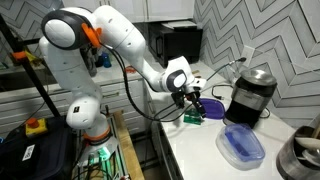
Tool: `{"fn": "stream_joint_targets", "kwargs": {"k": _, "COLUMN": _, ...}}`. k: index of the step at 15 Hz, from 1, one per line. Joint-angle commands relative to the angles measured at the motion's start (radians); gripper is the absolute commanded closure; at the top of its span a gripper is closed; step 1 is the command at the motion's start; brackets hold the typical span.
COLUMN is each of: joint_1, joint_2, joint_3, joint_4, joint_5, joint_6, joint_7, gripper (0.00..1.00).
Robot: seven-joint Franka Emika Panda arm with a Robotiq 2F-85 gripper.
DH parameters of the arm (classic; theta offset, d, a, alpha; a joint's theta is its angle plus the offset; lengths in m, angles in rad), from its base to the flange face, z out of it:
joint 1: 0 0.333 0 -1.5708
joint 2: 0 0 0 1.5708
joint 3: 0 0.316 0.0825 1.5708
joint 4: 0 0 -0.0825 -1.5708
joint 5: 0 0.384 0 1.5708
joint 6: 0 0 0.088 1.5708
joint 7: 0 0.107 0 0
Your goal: Pick up the small white object on the counter and put it inside the small green packet
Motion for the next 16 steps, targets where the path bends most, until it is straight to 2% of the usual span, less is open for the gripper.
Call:
{"fn": "stream_joint_targets", "kwargs": {"k": 1, "joint_1": -0.012, "joint_2": -0.015, "joint_3": -0.014, "joint_4": -0.002, "joint_5": 0.02, "joint_6": -0.01, "joint_7": 0.0, "gripper": 0.05}}
{"fn": "stream_joint_targets", "kwargs": {"k": 2, "joint_1": -0.012, "joint_2": -0.018, "joint_3": -0.018, "joint_4": -0.002, "joint_5": 0.038, "joint_6": -0.014, "joint_7": -0.014, "gripper": 0.01}}
{"fn": "stream_joint_targets", "kwargs": {"k": 4, "joint_1": -0.014, "joint_2": -0.027, "joint_3": -0.027, "joint_4": -0.001, "joint_5": 0.073, "joint_6": -0.029, "joint_7": -0.029, "gripper": 0.0}}
{"fn": "stream_joint_targets", "kwargs": {"k": 6, "joint_1": 0.001, "joint_2": -0.037, "joint_3": -0.053, "joint_4": -0.003, "joint_5": 0.164, "joint_6": -0.054, "joint_7": -0.088, "gripper": 0.0}}
{"fn": "stream_joint_targets", "kwargs": {"k": 9, "joint_1": 0.021, "joint_2": -0.053, "joint_3": -0.084, "joint_4": -0.013, "joint_5": 0.414, "joint_6": -0.094, "joint_7": -0.263, "gripper": 0.0}}
{"fn": "stream_joint_targets", "kwargs": {"k": 13, "joint_1": 0.035, "joint_2": -0.093, "joint_3": -0.117, "joint_4": 0.02, "joint_5": 0.732, "joint_6": -0.254, "joint_7": -0.494, "gripper": 0.0}}
{"fn": "stream_joint_targets", "kwargs": {"k": 16, "joint_1": 0.028, "joint_2": -0.126, "joint_3": -0.142, "joint_4": 0.064, "joint_5": 0.839, "joint_6": -0.386, "joint_7": -0.587, "gripper": 0.0}}
